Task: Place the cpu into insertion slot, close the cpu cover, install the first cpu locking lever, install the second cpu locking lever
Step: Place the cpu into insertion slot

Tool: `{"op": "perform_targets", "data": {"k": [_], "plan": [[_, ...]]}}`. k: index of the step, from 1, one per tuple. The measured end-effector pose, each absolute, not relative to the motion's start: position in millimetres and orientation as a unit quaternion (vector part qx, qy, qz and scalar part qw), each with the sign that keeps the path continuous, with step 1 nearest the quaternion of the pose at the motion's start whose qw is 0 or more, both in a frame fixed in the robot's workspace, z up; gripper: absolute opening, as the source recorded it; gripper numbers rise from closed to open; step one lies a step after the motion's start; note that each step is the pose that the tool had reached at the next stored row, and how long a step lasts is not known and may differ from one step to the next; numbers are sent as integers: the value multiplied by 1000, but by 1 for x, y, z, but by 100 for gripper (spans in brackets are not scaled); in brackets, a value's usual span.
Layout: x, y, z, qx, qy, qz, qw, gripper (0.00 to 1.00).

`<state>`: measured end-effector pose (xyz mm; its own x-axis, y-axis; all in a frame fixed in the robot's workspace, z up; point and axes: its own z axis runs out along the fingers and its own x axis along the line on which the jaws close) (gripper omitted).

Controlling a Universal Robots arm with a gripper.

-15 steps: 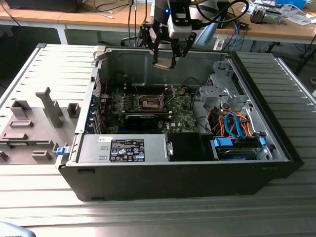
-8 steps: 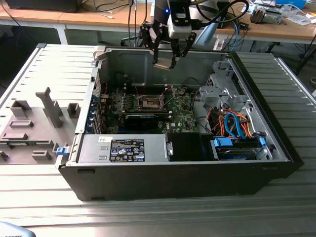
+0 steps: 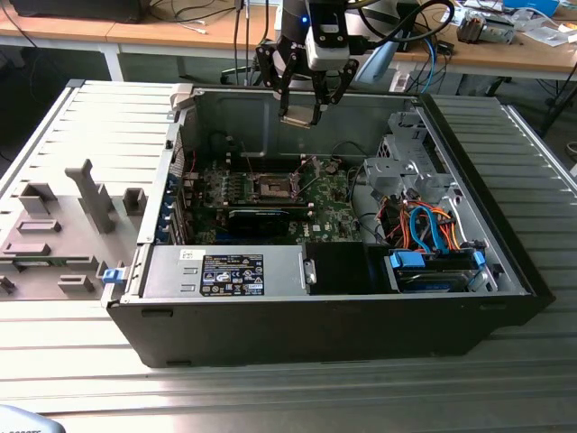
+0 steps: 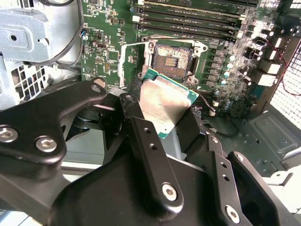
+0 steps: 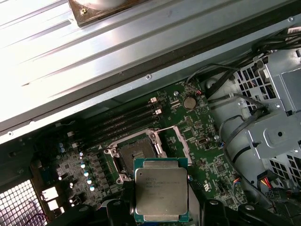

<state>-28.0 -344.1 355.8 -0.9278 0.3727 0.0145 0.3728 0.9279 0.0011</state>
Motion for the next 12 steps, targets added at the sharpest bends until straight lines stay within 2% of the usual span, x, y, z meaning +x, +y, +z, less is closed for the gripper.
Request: {"op": "perform_targets", "data": {"k": [12], "plan": [[-28, -344, 356, -198, -980, -1, 7, 55]]}}
